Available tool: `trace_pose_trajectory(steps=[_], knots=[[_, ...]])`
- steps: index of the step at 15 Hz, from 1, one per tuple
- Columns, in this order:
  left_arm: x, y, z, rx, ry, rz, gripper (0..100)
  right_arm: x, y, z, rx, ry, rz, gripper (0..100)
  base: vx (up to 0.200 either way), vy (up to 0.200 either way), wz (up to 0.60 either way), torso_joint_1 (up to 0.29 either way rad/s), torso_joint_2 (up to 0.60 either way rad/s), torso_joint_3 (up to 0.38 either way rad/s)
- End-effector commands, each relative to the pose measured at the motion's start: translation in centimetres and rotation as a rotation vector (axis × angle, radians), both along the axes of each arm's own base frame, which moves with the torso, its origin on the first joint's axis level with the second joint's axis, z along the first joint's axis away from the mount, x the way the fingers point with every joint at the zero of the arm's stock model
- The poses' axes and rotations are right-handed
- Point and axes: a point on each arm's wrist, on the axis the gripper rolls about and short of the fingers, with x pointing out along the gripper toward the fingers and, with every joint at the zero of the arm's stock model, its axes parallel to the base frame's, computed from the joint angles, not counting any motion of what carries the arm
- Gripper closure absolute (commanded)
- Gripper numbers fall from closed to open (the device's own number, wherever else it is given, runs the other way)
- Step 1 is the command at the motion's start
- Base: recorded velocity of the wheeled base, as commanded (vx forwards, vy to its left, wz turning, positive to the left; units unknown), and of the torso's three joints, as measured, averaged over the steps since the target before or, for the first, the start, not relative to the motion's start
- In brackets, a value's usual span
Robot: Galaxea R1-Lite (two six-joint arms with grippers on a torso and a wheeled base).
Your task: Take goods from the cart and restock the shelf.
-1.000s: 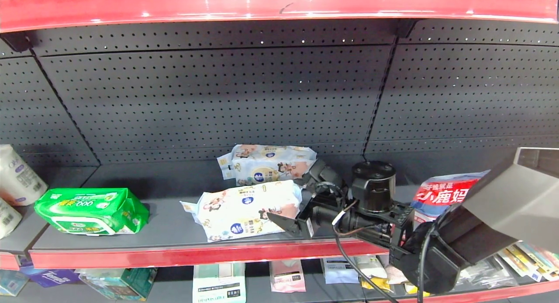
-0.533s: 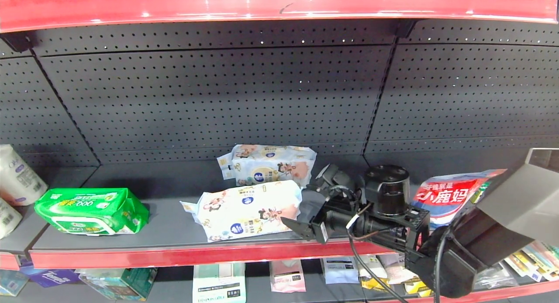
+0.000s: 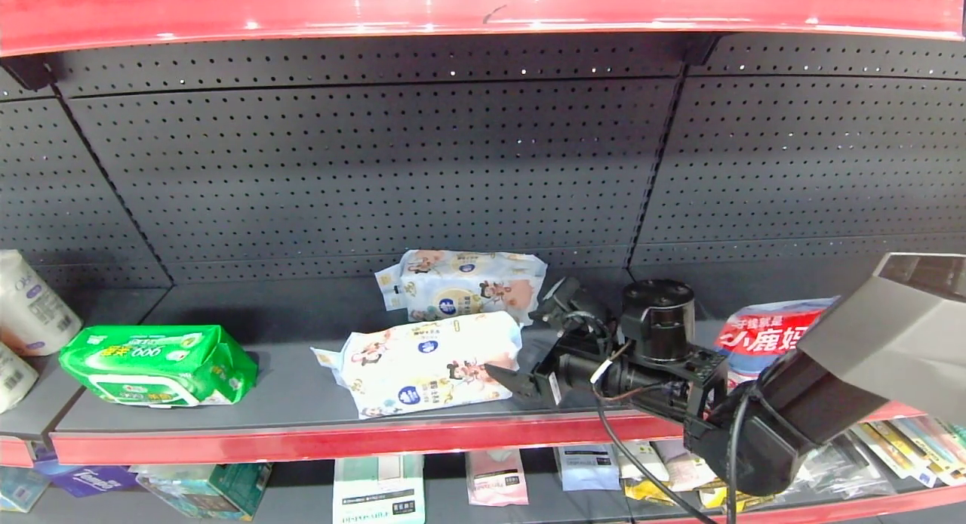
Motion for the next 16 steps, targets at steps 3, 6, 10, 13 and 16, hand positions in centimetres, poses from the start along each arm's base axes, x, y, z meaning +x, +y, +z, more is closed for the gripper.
trace_pose_trajectory(steps=[3,6,10,13,16], knots=[[0.0,0.0,0.0,0.000,0.001,0.001,0,0.8,1.0,-0.4,0.006,-0.005,0.018,0,0.000,0.000,0.00,0.000,0.00,0.000],[0.0,0.0,0.0,0.000,-0.001,0.002,0,0.6,1.6,-0.6,0.006,-0.005,0.031,0,0.000,0.000,0.00,0.000,0.00,0.000],[0.0,0.0,0.0,0.000,-0.001,0.002,0,1.0,1.8,-0.9,0.007,-0.005,0.032,0,0.000,0.000,0.00,0.000,0.00,0.000],[0.0,0.0,0.0,0.005,-0.002,0.001,0,0.9,2.1,-1.2,0.005,0.002,0.042,0,0.000,0.000,0.00,0.000,0.00,0.000],[0.0,0.0,0.0,0.006,-0.002,0.001,0,0.6,2.4,-1.1,0.009,0.001,0.054,0,0.000,0.000,0.00,0.000,0.00,0.000]])
